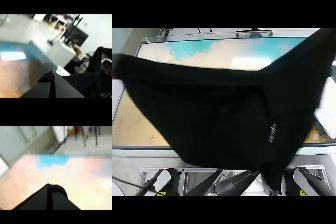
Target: Fold the shirts.
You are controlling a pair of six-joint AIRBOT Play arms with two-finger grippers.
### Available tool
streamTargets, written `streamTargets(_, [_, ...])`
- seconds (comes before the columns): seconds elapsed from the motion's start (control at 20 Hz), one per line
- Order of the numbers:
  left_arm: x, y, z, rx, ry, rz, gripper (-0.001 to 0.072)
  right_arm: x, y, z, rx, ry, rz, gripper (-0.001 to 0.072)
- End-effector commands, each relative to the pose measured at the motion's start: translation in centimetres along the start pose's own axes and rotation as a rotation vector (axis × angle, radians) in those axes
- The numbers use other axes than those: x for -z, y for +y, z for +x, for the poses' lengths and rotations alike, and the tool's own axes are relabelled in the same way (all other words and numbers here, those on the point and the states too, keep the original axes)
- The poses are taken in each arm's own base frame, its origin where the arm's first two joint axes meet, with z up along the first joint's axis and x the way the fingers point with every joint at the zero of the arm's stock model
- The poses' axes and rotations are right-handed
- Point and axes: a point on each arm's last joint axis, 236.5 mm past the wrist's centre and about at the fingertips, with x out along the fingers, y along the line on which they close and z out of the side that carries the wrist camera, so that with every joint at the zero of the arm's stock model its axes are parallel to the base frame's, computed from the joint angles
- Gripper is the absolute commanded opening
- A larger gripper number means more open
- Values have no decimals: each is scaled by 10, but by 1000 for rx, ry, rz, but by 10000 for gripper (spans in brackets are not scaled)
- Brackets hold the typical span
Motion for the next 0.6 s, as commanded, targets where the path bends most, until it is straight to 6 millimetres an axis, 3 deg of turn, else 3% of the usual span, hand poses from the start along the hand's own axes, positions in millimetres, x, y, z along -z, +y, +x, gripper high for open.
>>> streamTargets(0.0, [87, 121, 52, -148, 240, -173, 18, 121, -81, 84, 44, 283, 177, 19])
streamTargets(0.15, [143, 219, 66, -272, 358, -296, 18, 209, -148, 139, 114, 397, 318, 19])
streamTargets(0.3, [163, 284, 76, -277, 380, -392, 17, 268, -195, 177, 133, 399, 471, 18])
streamTargets(0.4, [168, 317, 83, -278, 384, -435, 17, 283, -212, 198, 107, 372, 548, 18])
streamTargets(0.55, [160, 353, 92, -287, 366, -467, 16, 272, -232, 221, 81, 307, 602, 18])
